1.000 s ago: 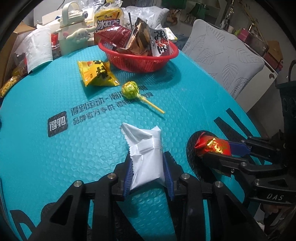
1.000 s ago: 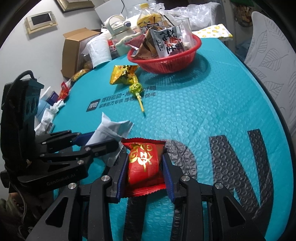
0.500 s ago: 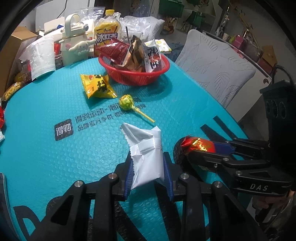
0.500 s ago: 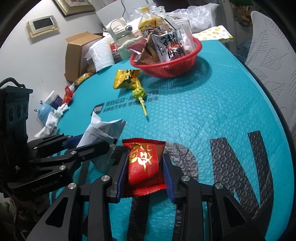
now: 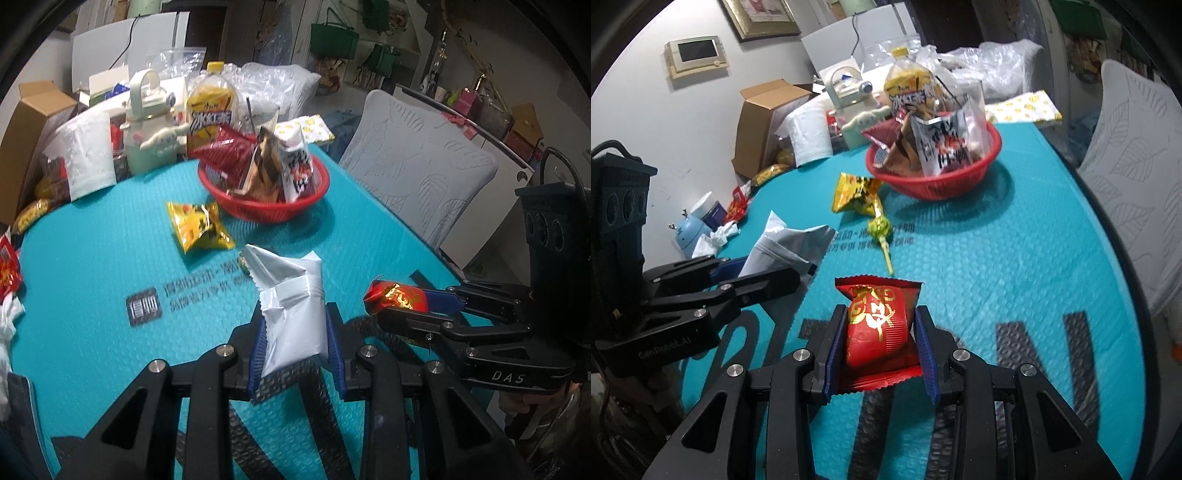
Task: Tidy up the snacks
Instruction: 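Lift the white packet and red candy packet and carry both over the basket, then open left gripper dropping white packet while right gripper releases red candy into basket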
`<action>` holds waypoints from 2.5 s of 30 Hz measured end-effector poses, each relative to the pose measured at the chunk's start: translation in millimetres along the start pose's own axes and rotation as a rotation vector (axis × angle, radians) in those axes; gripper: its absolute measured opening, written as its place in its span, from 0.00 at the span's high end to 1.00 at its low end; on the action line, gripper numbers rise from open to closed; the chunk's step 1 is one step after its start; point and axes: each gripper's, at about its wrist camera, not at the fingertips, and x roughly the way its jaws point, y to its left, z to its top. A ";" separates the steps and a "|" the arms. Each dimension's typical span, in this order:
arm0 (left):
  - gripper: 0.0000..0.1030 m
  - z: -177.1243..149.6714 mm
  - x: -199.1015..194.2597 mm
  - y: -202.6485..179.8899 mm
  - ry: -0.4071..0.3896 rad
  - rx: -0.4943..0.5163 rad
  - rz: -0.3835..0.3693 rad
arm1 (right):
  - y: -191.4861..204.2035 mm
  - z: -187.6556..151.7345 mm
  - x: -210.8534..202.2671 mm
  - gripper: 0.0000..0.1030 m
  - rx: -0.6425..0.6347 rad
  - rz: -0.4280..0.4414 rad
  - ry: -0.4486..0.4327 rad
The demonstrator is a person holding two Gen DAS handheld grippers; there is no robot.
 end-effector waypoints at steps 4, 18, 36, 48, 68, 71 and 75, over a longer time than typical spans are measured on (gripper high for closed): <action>0.72 13.5 0.2 1.2 -0.017 -0.001 -0.011 | 0.6 12.7 -6.4 0.66 -0.029 -0.007 -0.025; 0.72 80.3 8.2 8.7 -0.096 0.018 0.002 | -7.4 77.9 -7.7 0.66 -0.113 -0.024 -0.115; 0.72 173.2 46.3 26.8 -0.154 0.069 0.047 | -37.1 163.5 24.2 0.66 -0.179 -0.060 -0.169; 0.72 209.0 111.3 31.9 -0.066 0.095 0.019 | -73.7 197.1 46.7 0.66 -0.117 -0.166 -0.211; 0.61 210.2 147.9 29.8 0.055 0.063 0.032 | -96.4 201.7 49.8 0.66 -0.085 -0.195 -0.205; 0.61 206.8 140.7 34.6 0.045 0.044 0.040 | -93.7 202.5 49.8 0.66 -0.089 -0.192 -0.204; 0.61 204.4 130.2 40.0 0.025 0.039 0.068 | -86.8 203.3 53.6 0.66 -0.104 -0.180 -0.193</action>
